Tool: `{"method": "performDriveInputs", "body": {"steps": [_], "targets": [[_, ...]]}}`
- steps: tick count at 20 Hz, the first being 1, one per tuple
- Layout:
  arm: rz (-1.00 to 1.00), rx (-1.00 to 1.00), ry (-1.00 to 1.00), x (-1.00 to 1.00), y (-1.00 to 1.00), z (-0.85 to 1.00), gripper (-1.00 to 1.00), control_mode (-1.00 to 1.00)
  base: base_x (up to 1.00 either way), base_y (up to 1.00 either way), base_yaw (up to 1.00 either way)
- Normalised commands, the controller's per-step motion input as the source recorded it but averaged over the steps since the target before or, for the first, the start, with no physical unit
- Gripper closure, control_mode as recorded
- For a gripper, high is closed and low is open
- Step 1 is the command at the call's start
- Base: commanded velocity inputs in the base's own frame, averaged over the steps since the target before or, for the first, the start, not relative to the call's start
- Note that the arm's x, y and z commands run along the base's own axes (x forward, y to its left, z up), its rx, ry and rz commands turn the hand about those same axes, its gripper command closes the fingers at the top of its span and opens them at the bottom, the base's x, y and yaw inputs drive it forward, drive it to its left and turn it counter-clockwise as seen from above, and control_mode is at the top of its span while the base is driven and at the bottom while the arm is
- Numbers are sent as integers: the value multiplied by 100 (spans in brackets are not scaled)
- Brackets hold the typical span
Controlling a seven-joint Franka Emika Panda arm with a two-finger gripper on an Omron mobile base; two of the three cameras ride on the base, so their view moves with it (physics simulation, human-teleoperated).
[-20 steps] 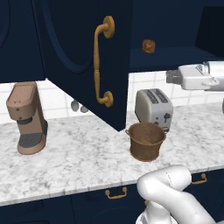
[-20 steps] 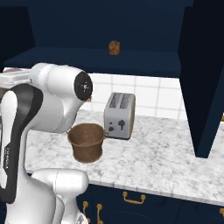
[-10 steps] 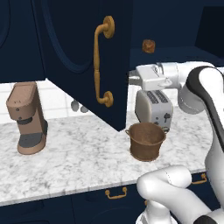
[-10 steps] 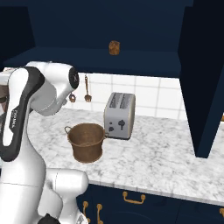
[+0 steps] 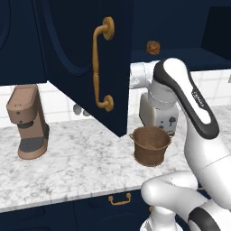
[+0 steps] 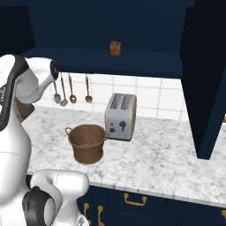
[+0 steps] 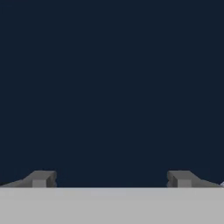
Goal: Open the cabinet, pick up the bread from the cabinet and place it in the basket. Then move the basket to the dining counter.
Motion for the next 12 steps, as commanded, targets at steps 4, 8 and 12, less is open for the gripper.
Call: {"method": "performDriveInputs", "body": {"steps": [4, 8, 12], "targets": [[6, -1, 0, -4, 96, 0, -100, -100, 0, 0, 0], [0, -6, 0, -37, 100, 0, -100, -100, 0, 0, 0], [0, -8, 0, -41, 100, 0, -100, -100, 0, 0, 0]]}}
